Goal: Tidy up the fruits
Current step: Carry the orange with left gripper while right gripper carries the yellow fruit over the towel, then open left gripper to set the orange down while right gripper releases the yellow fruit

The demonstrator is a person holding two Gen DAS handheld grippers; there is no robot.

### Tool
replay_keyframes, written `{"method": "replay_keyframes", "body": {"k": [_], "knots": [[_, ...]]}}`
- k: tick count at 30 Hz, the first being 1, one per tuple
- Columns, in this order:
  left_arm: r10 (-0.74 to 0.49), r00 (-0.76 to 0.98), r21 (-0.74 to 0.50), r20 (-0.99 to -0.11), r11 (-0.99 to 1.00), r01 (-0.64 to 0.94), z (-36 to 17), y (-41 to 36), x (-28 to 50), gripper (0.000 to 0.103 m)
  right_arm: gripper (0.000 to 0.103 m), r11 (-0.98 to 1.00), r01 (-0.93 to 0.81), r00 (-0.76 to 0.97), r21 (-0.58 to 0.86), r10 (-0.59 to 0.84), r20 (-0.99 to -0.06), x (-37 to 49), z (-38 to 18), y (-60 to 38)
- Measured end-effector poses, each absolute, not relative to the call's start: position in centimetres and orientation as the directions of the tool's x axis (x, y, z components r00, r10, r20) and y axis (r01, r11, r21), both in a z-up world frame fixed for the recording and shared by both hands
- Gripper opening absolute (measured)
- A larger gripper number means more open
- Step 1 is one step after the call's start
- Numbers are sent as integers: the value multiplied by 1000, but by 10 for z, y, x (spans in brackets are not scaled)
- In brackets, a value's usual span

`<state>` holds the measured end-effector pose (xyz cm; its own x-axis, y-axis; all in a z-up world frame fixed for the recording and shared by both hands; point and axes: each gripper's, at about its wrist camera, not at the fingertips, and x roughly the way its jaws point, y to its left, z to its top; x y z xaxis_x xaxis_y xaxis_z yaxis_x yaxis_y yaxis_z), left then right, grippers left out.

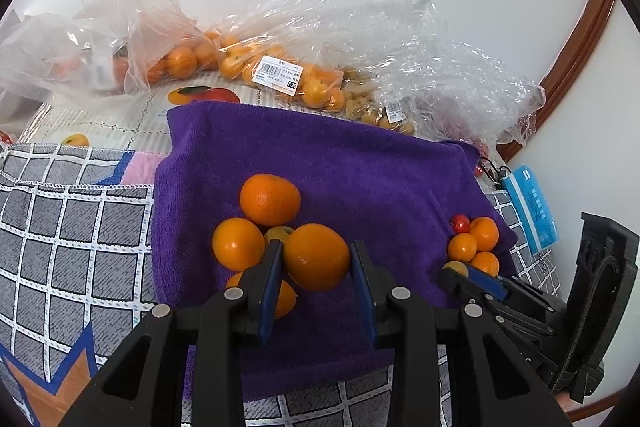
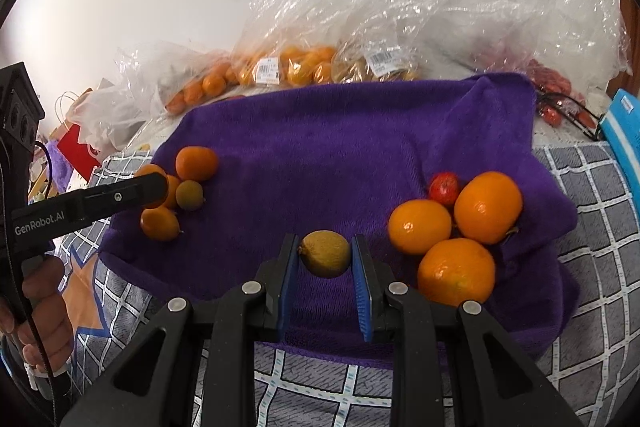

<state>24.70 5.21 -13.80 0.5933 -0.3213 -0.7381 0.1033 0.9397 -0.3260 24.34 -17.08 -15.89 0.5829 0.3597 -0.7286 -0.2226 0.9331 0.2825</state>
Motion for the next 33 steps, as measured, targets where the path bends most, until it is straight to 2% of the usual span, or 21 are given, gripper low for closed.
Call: {"method": "replay_keyframes", "body": {"k": [8, 12, 16, 27, 33], "knots": [[-321, 577, -316, -751, 942, 113, -144, 49, 247, 32, 26, 932, -215, 568, 291, 362, -739, 242, -162, -176], [-327, 555, -300, -765, 943, 143, -147, 41, 247, 32, 35, 937, -198, 577, 288, 349, -738, 238, -161, -182], [-327, 533, -285, -781, 945, 162, -152, 30, 247, 32, 35, 935, -201, 600, 291, 352, -718, 232, -153, -188], [-228, 506, -157, -832, 971, 181, -167, 8, 247, 32, 36, 931, -176, 633, 321, 357, -687, 227, -148, -206], [-221, 505, -151, -834, 973, 177, -167, 7, 246, 32, 36, 930, -193, 627, 313, 363, -689, 225, -150, -200]]}}
